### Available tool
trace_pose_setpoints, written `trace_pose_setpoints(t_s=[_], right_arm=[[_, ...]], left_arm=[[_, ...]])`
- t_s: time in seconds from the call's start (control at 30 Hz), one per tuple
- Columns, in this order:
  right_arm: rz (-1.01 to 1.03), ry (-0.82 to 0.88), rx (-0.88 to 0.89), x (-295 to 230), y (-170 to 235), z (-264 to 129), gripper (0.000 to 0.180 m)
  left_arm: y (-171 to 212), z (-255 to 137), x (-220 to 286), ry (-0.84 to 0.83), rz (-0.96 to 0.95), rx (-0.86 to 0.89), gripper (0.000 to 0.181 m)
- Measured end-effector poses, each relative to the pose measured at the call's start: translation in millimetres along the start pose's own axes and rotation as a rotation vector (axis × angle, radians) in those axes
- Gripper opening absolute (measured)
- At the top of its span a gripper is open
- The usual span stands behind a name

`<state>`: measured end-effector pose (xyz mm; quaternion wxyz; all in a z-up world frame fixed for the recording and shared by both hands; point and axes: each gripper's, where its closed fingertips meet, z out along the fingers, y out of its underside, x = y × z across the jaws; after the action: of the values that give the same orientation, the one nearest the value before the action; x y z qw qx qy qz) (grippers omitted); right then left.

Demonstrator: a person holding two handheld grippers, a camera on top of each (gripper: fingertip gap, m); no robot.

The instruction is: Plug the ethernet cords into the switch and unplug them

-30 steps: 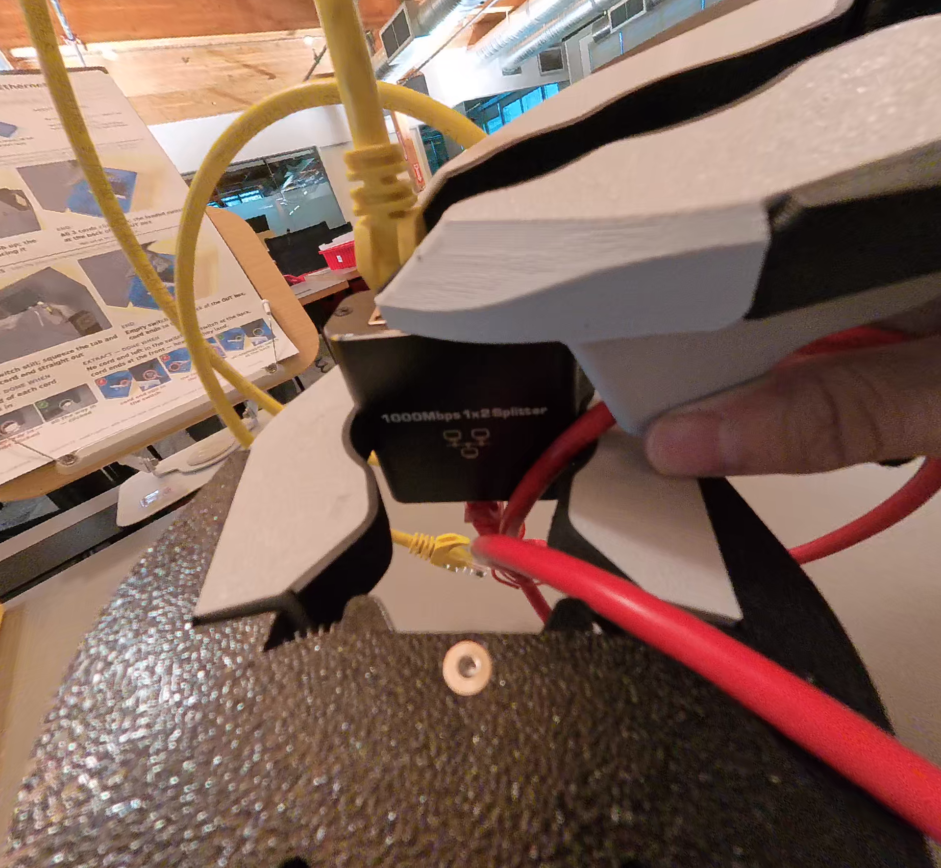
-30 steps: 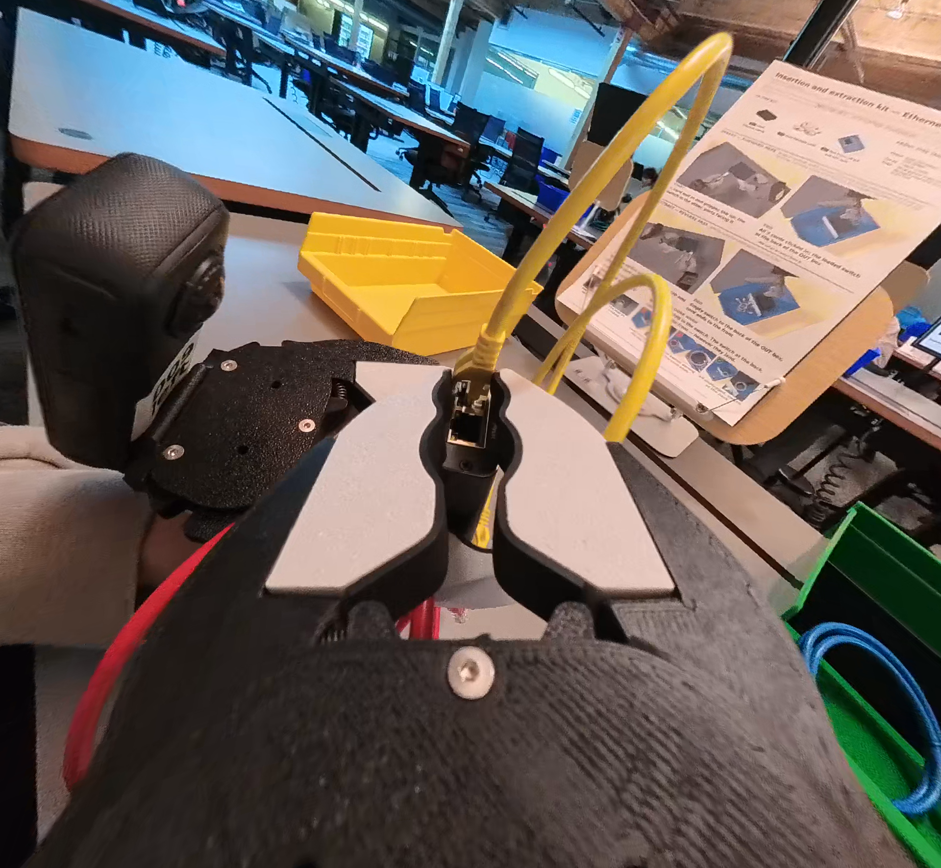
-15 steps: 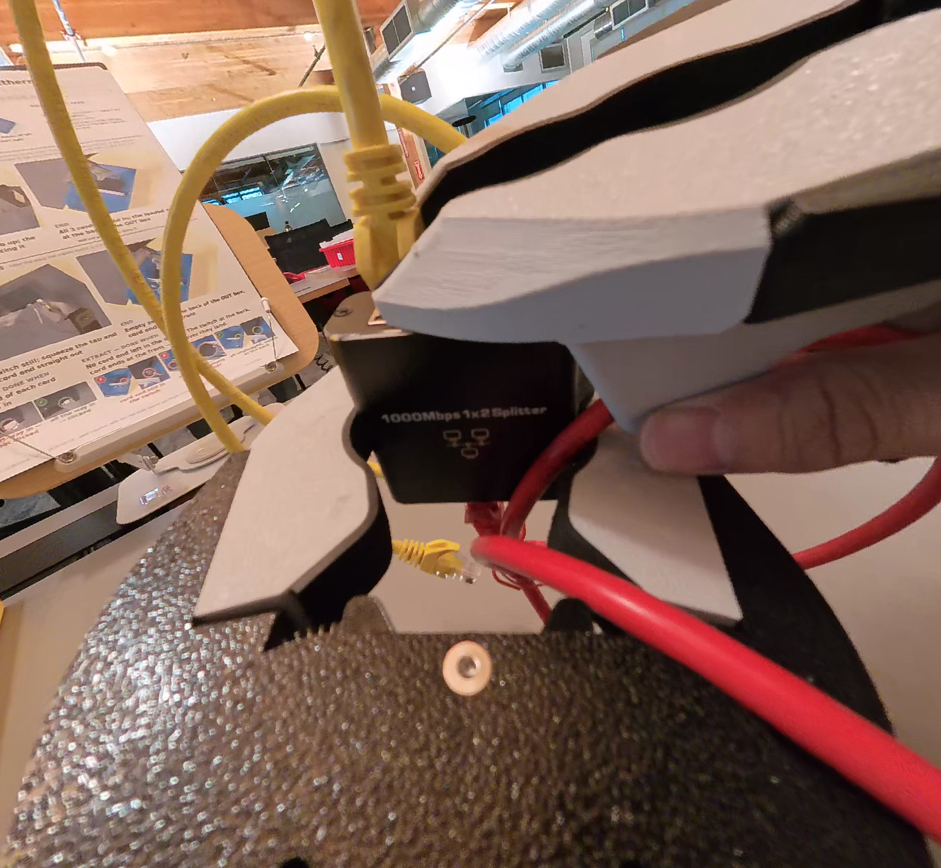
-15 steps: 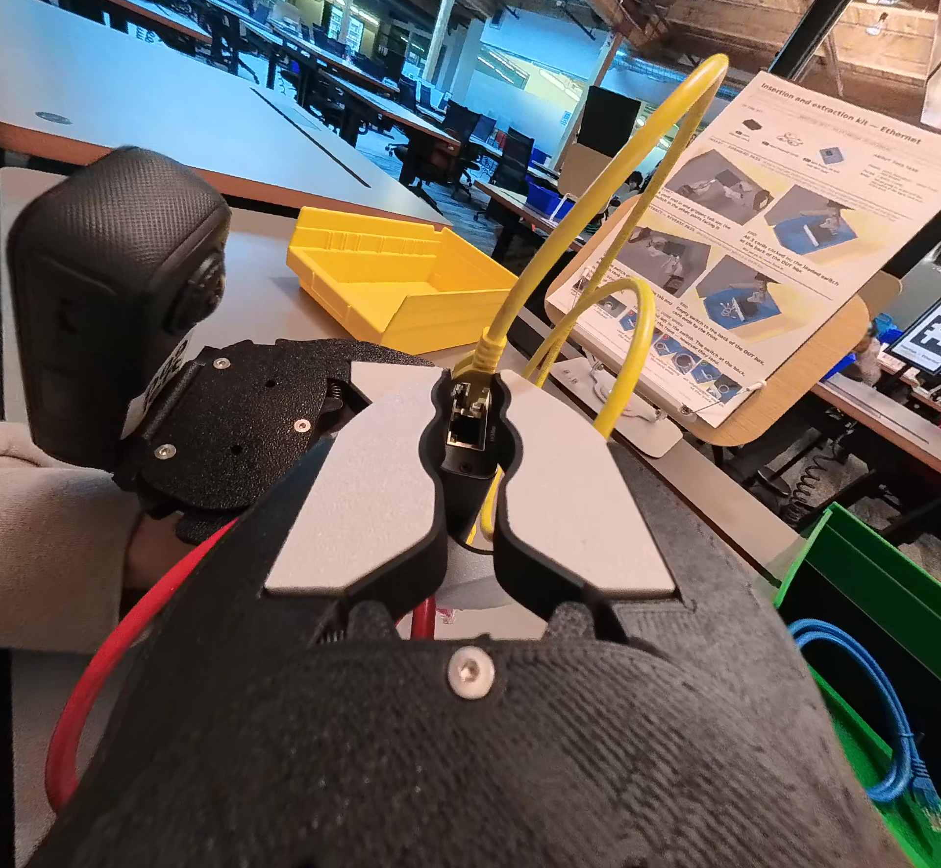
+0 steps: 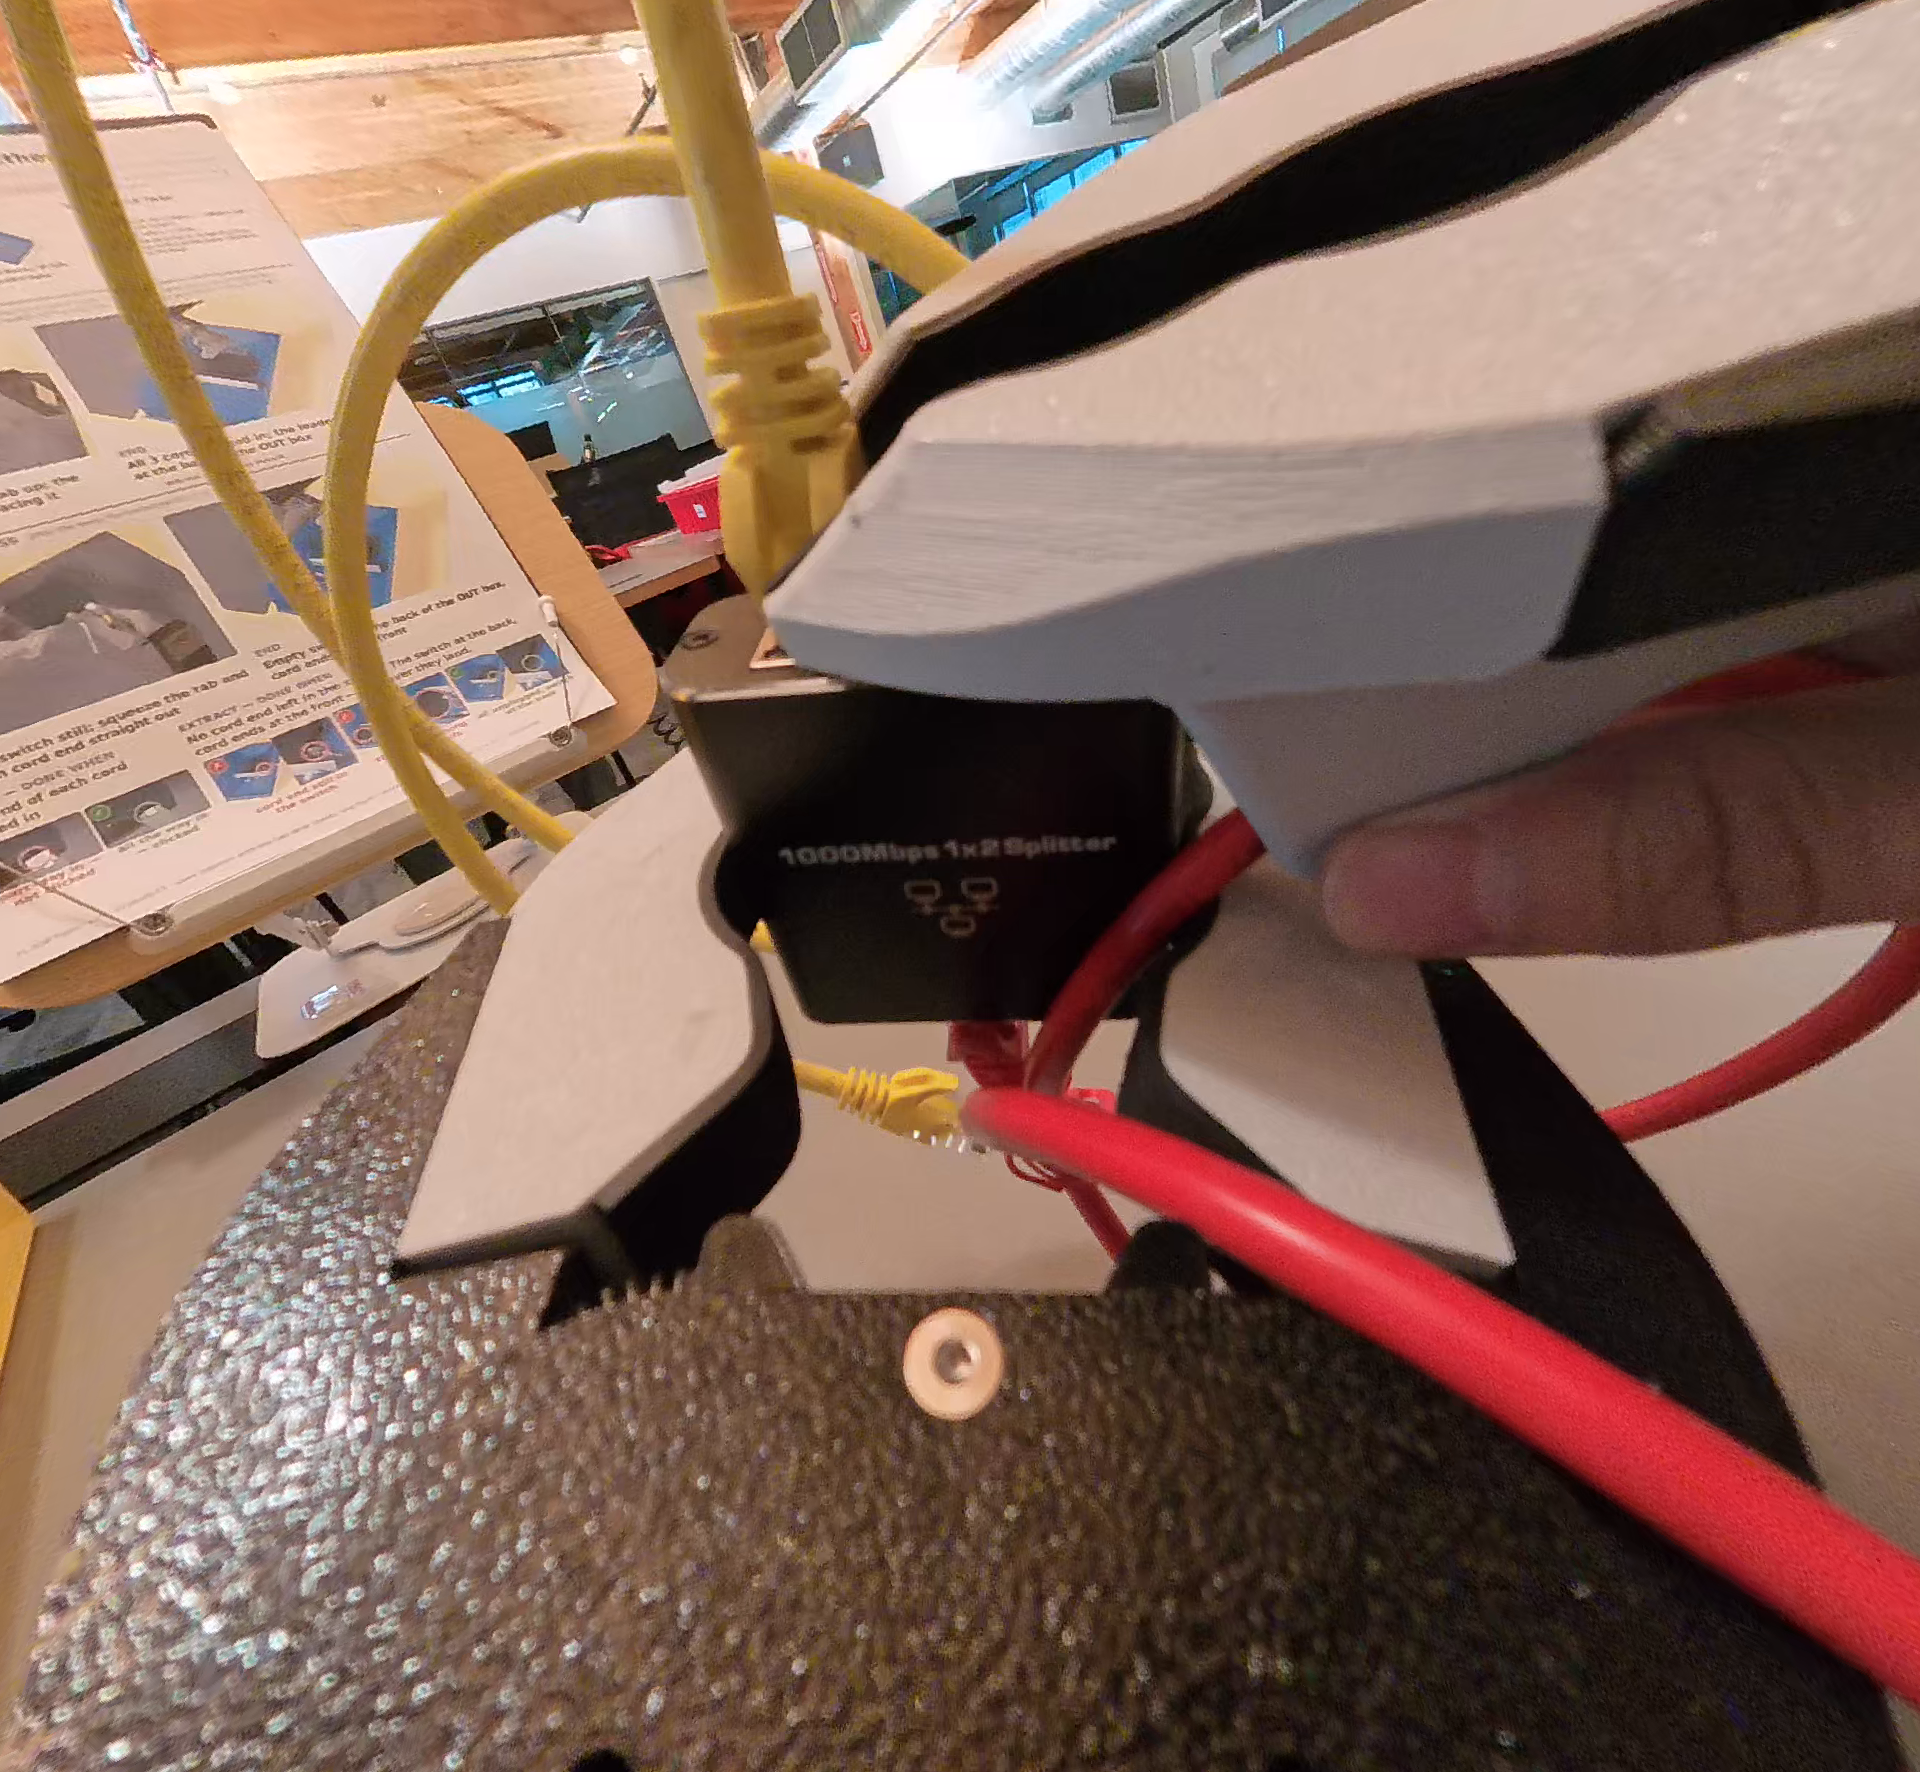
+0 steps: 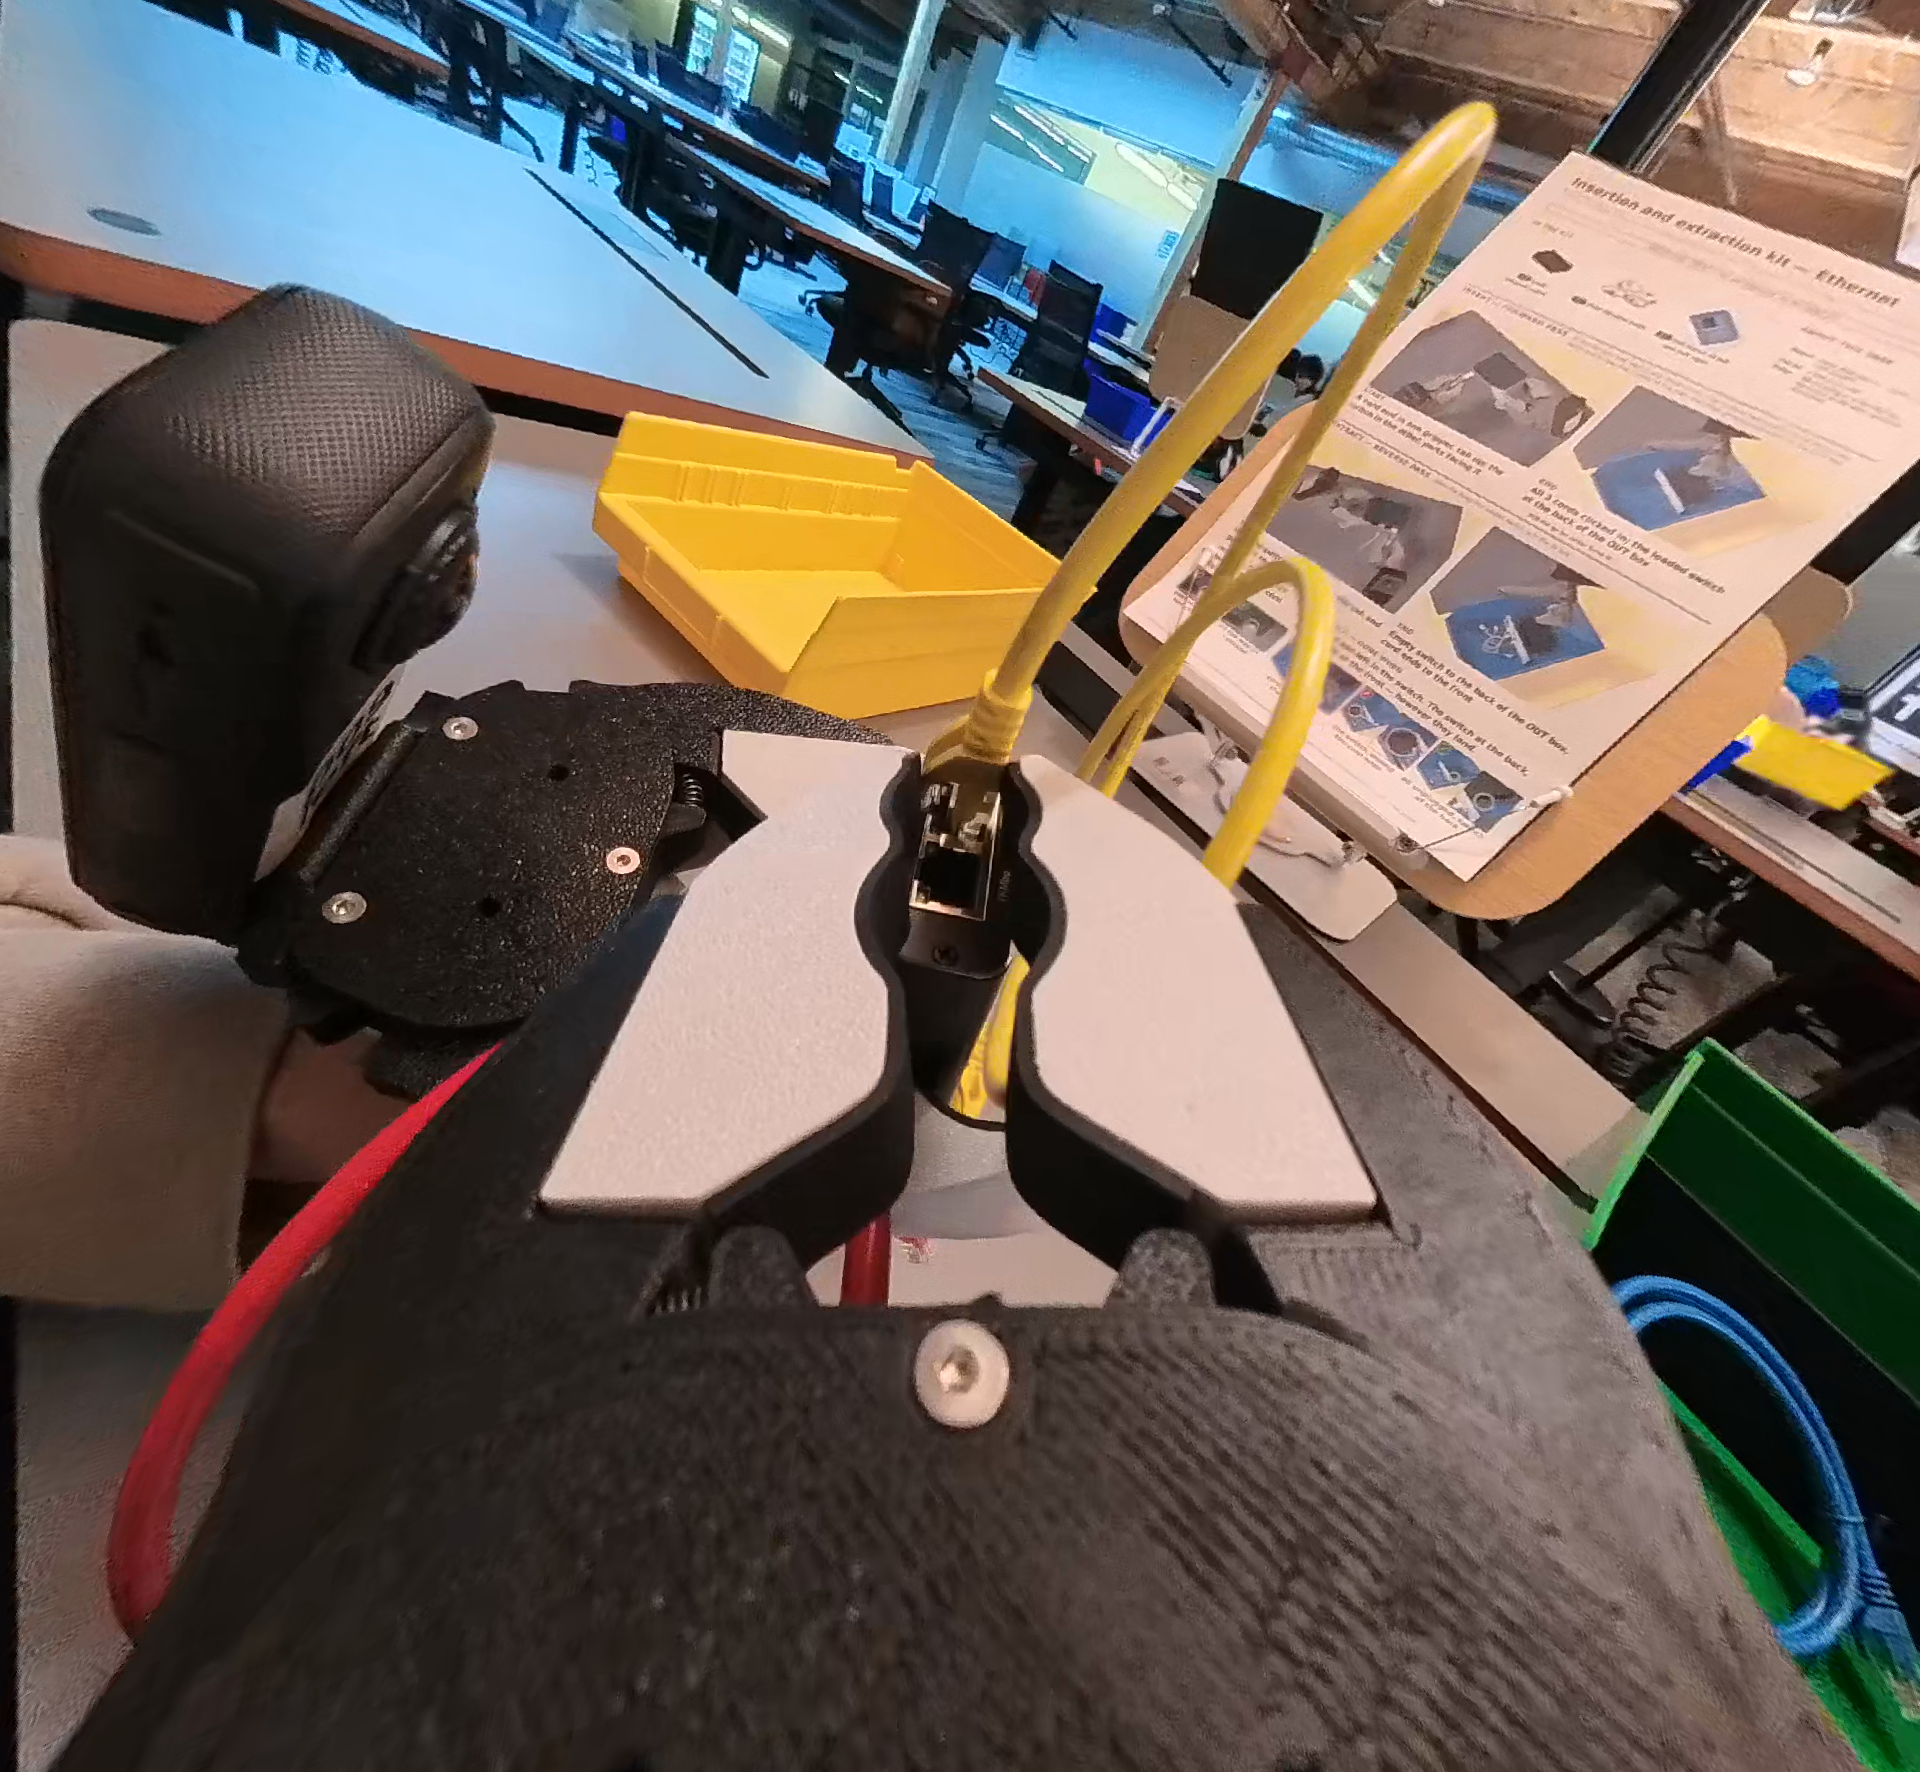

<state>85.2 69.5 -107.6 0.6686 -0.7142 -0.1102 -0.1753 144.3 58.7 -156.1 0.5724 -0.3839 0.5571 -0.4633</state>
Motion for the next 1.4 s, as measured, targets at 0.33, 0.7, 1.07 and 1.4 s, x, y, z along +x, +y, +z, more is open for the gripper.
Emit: trace_pose_setpoints(t_s=[0.33,0.7,1.07,1.4], right_arm=[[0.027,0.006,0.003,4,2,-2,0.014],[-0.005,0.017,-0.041,8,16,-3,0.015],[-0.149,0.023,-0.118,4,21,-3,0.015],[-0.299,-0.003,-0.189,6,26,-3,0.016]], left_arm=[[1,3,1,0.007,0.007,-0.02,0.076],[14,9,3,0.002,0.035,-0.096,0.075],[21,6,5,0.025,0.019,-0.134,0.075],[27,6,6,0.04,0.019,-0.173,0.076]])
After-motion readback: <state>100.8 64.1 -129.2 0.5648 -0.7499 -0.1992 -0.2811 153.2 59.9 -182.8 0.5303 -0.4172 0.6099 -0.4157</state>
